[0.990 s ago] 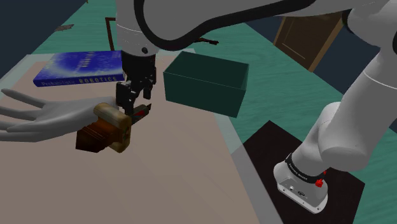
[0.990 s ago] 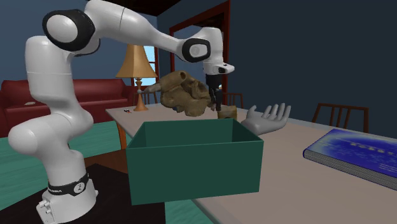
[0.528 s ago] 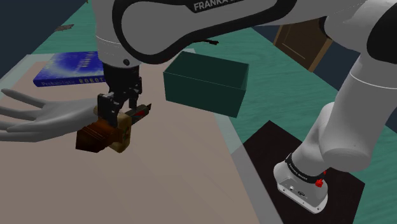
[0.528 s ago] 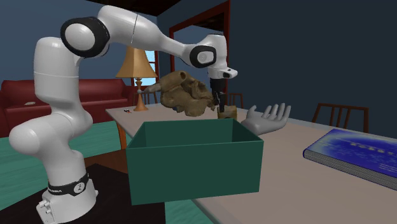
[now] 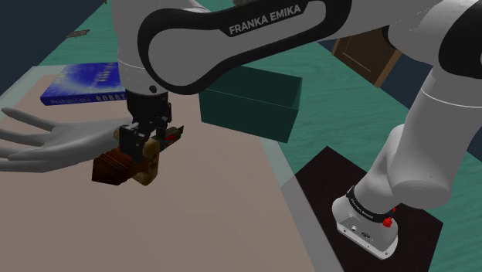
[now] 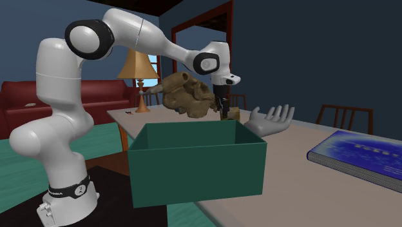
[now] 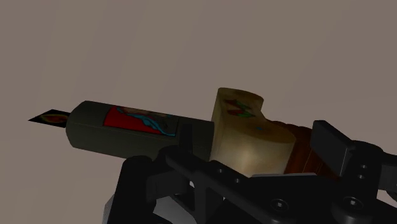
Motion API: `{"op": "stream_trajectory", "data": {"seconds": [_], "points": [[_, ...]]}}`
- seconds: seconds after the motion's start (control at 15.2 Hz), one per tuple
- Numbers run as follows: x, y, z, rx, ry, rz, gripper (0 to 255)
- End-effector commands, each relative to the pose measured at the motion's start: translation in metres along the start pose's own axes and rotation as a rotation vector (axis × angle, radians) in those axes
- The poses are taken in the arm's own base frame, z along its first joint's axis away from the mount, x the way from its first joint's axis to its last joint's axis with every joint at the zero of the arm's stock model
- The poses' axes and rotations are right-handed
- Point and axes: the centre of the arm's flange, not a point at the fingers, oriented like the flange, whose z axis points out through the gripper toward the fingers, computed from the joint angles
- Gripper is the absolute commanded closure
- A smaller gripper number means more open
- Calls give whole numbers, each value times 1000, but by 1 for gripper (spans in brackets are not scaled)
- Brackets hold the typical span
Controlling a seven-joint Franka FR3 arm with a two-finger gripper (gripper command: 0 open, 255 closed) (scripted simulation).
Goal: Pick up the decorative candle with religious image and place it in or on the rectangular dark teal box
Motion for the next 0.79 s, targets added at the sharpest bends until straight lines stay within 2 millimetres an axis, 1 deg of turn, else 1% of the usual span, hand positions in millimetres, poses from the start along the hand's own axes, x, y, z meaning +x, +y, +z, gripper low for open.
{"op": "stream_trajectory", "data": {"seconds": [0.0,0.13,0.2,0.73], "points": [[0,0,0,0,0,0,0],[0,0,0,0,0,0,0],[0,0,0,0,0,0,255],[0,0,1,0,0,0,255]]}}
